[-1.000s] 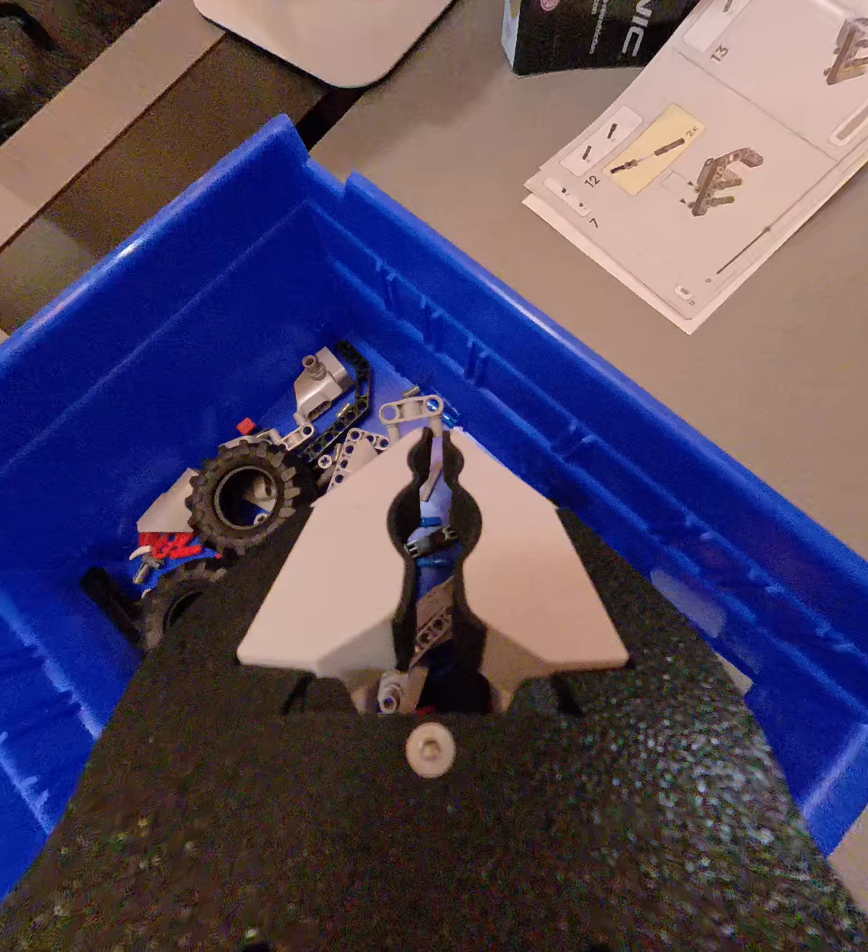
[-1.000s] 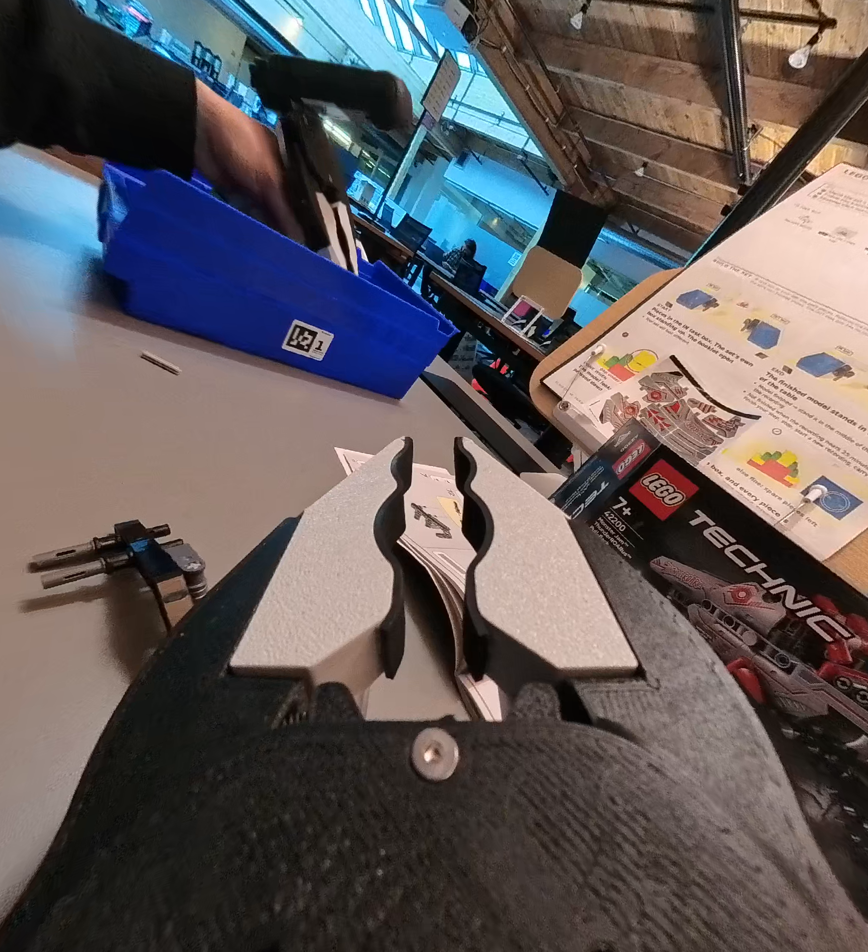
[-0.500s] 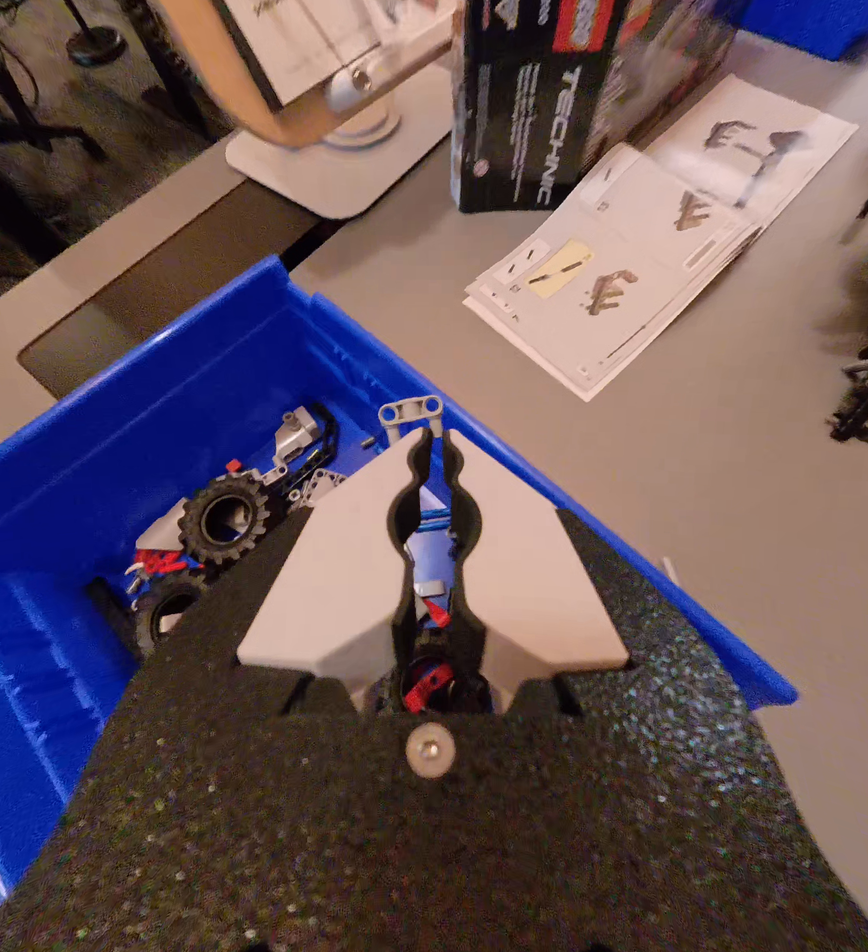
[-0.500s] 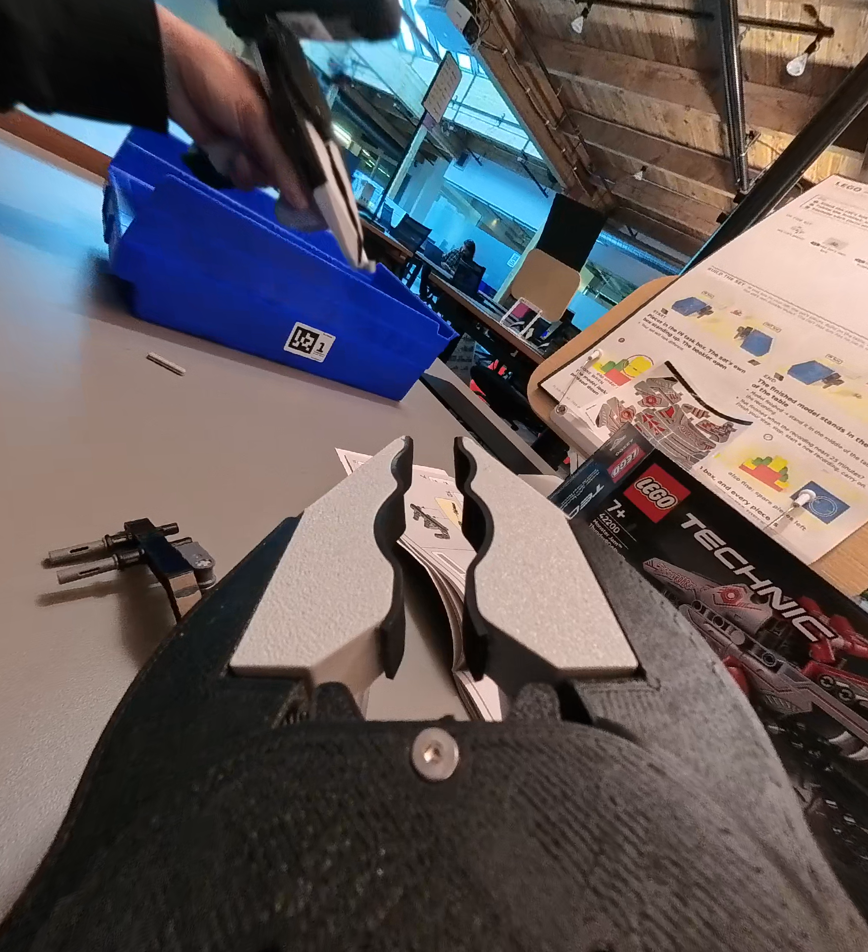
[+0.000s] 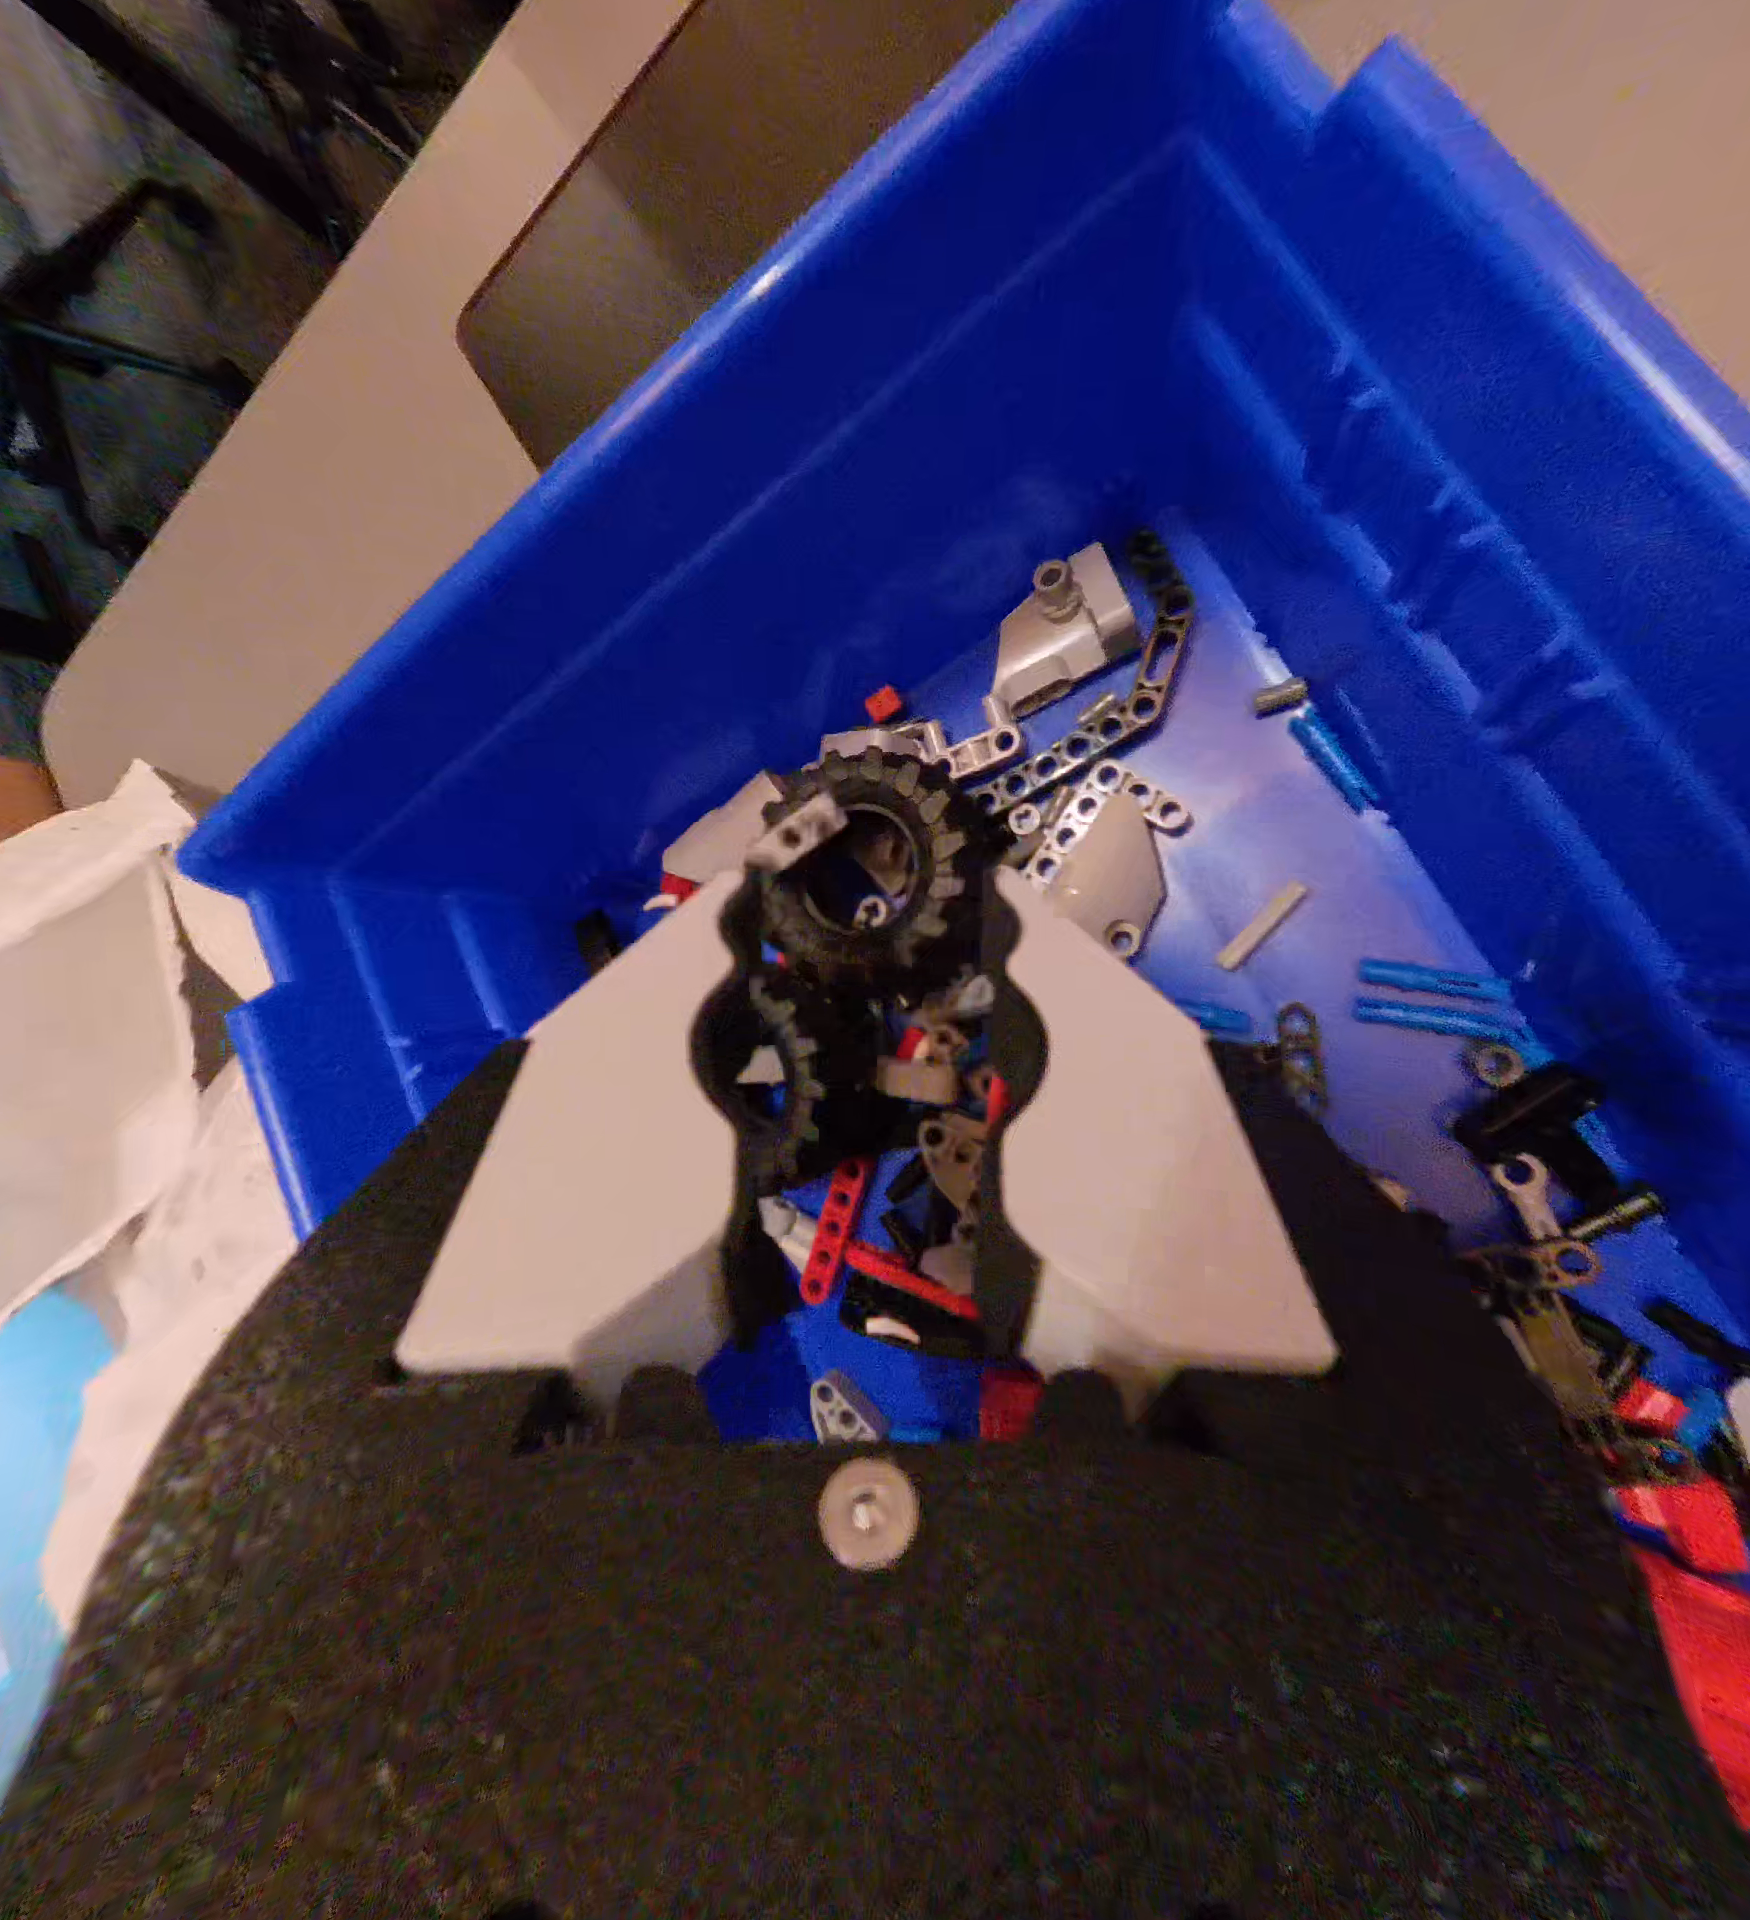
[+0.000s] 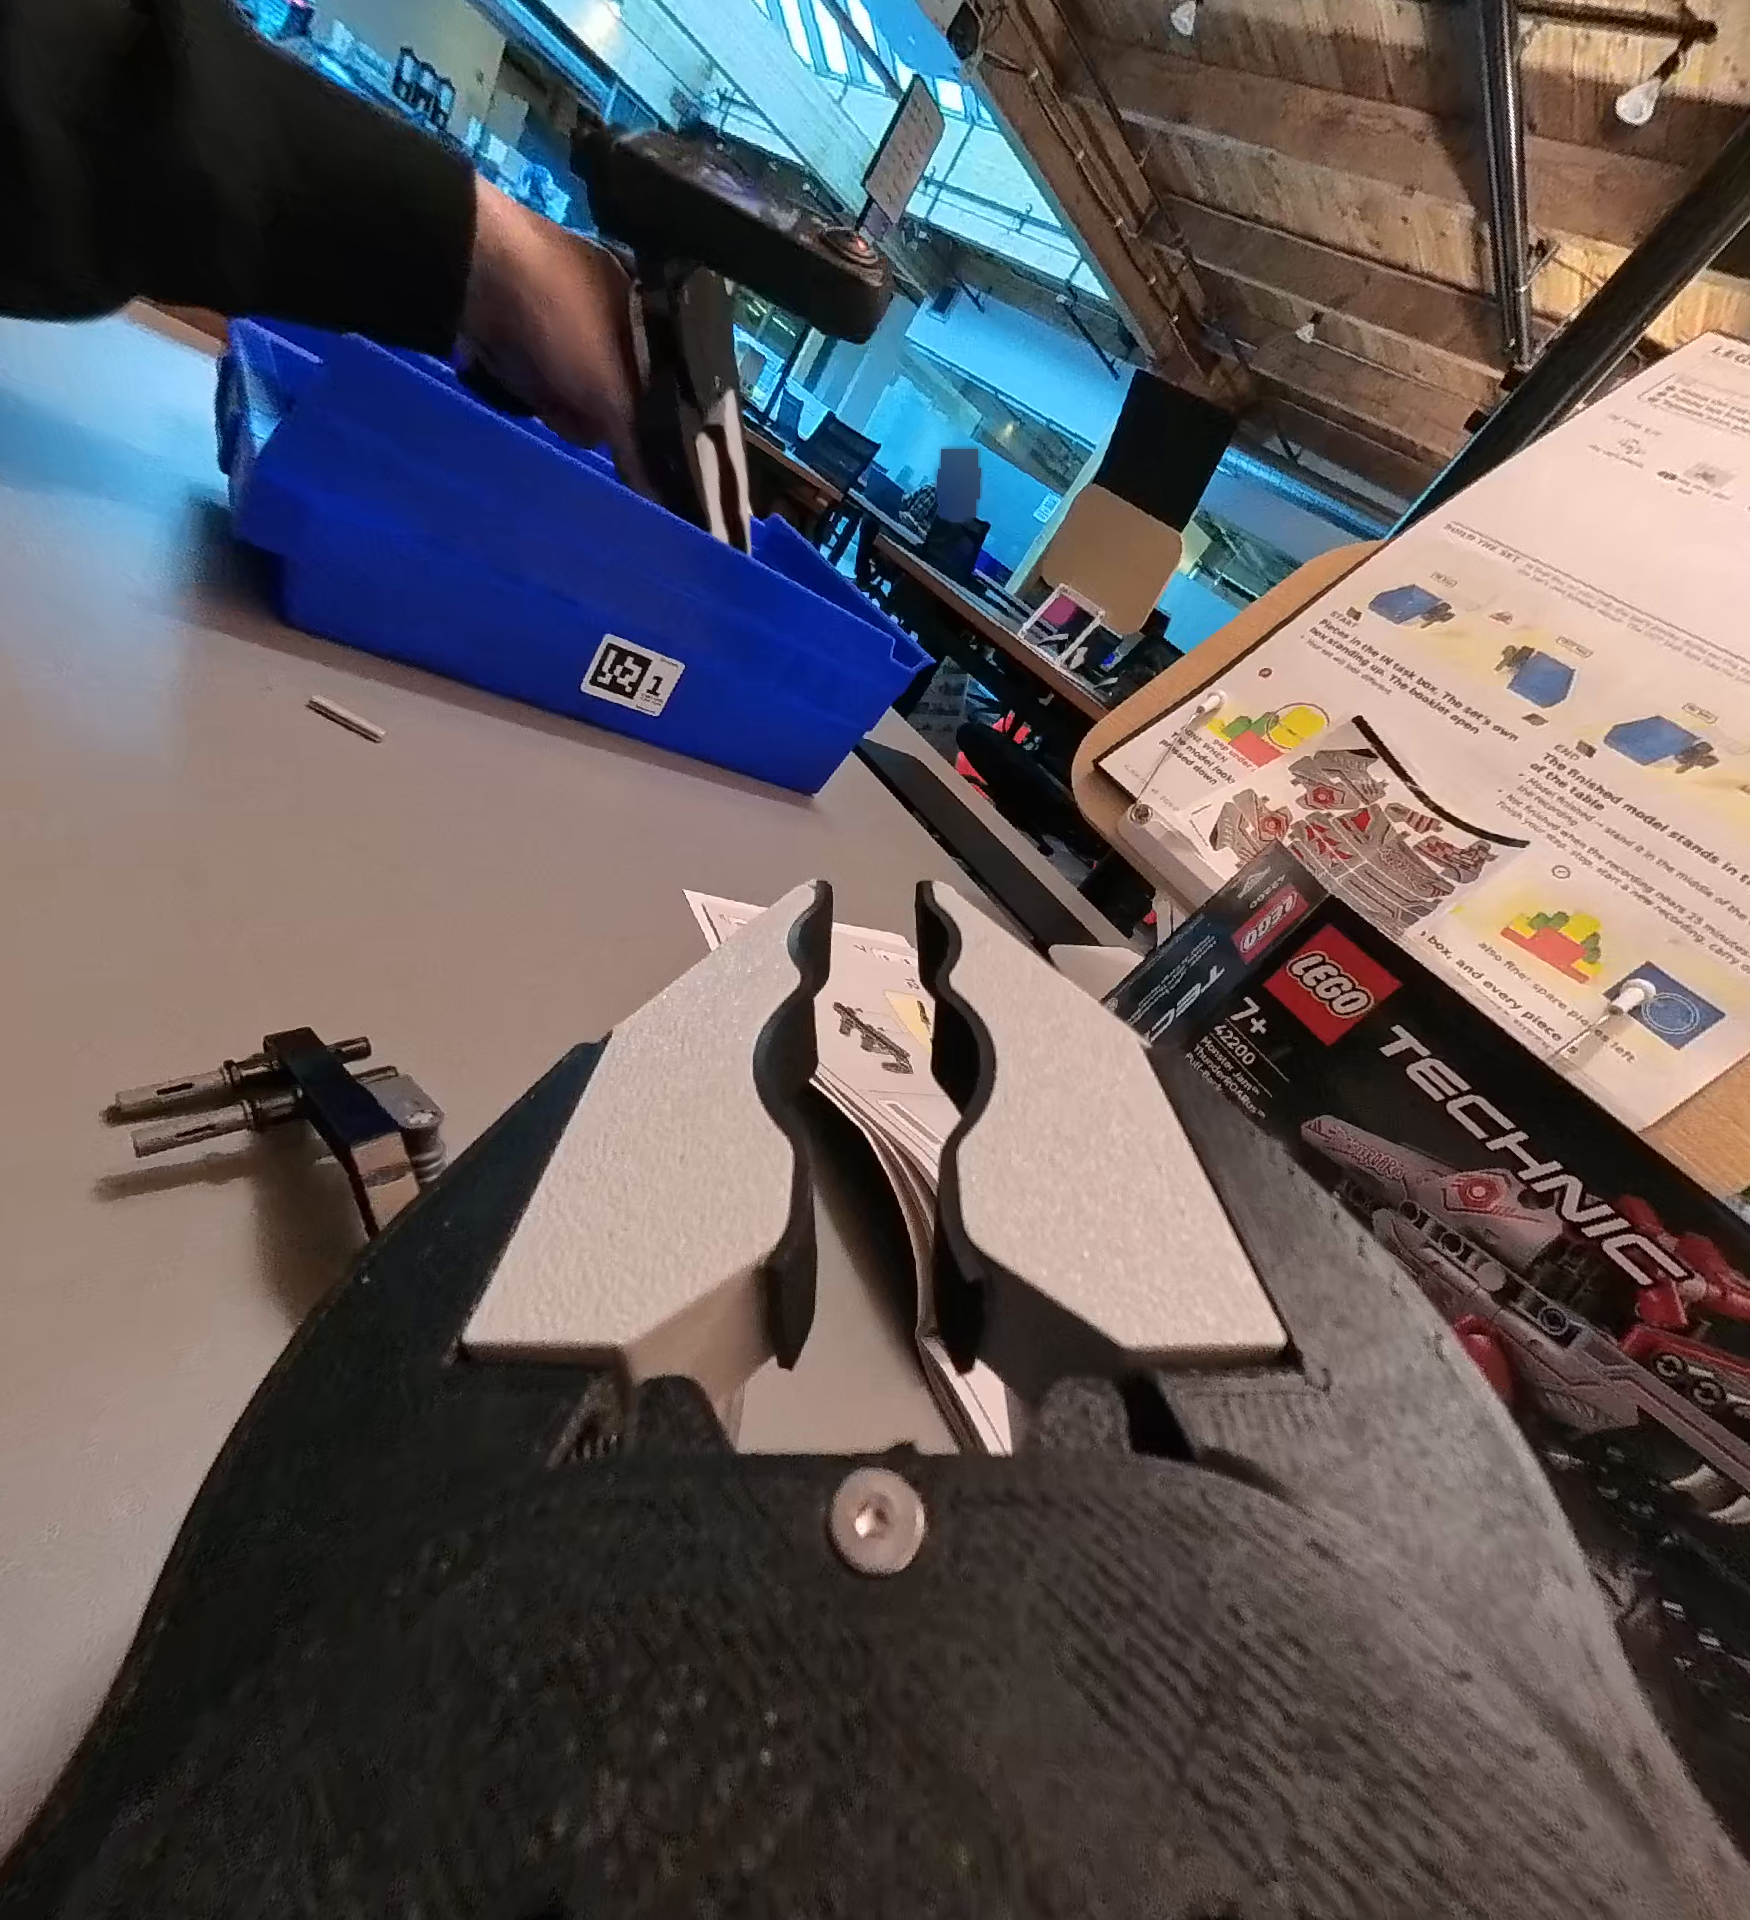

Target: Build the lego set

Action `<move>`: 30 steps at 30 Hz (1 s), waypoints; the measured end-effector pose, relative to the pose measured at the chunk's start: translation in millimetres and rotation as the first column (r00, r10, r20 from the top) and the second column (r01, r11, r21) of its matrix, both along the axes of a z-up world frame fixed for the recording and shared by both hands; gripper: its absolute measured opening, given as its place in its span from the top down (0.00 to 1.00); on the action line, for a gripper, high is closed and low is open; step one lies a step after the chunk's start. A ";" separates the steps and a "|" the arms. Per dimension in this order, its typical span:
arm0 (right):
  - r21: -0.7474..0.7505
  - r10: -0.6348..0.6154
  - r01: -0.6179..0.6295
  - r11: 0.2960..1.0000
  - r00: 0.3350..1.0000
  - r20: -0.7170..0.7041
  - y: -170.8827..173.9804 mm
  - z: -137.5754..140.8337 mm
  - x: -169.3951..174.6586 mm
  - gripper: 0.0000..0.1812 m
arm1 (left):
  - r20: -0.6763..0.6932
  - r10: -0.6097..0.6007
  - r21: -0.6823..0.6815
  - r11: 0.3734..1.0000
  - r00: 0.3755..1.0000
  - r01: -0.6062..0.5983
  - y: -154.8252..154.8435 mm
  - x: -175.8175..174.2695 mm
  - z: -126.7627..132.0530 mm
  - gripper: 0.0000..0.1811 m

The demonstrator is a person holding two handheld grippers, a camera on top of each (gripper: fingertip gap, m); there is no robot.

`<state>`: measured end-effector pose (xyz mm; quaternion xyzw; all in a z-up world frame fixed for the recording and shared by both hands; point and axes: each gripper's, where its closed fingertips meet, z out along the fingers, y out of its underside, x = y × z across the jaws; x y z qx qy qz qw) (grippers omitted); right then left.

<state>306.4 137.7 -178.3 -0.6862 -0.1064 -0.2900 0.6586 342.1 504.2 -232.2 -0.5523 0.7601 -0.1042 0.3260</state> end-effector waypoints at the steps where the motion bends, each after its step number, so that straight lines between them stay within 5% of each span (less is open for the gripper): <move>1: 0.000 -0.002 0.002 1.000 1.000 0.000 -0.3 -0.2 0.6 0.92 | 0.009 0.003 -0.030 1.000 1.000 -0.002 -2.8 -0.3 2.3 0.74; 4: -0.001 -0.007 0.007 1.000 1.000 0.002 -0.8 -0.7 1.7 0.92 | 0.045 -0.159 -0.086 0.983 0.986 0.162 -33.4 -6.0 9.3 0.80; 8: 0.000 0.001 -0.001 1.000 1.000 0.000 0.0 -1.0 1.8 0.93 | -0.148 -0.486 -0.127 0.873 0.861 0.471 -77.7 -36.9 -27.2 0.84; 19: 0.000 -0.001 0.001 1.000 1.000 -0.014 -0.2 -2.7 3.9 0.92 | -0.218 -0.337 -0.309 0.914 0.916 0.262 -80.0 -25.4 -50.8 0.99; 22: 0.005 0.004 -0.004 1.000 1.000 -0.007 -0.5 -0.3 2.0 0.92 | -0.190 -0.299 -0.271 0.931 0.935 0.243 -76.4 -25.1 -47.9 0.99; 25: 0.005 0.006 -0.006 1.000 1.000 -0.001 -0.7 1.8 -0.5 0.92 | -0.053 -0.190 -0.271 0.948 0.980 0.169 -70.0 -22.7 -19.0 0.99; 30: -0.033 0.001 0.001 0.999 0.999 0.052 1.0 1.1 -6.9 0.92 | 0.308 -0.041 -0.288 0.948 0.951 0.134 -78.9 -44.3 85.3 0.99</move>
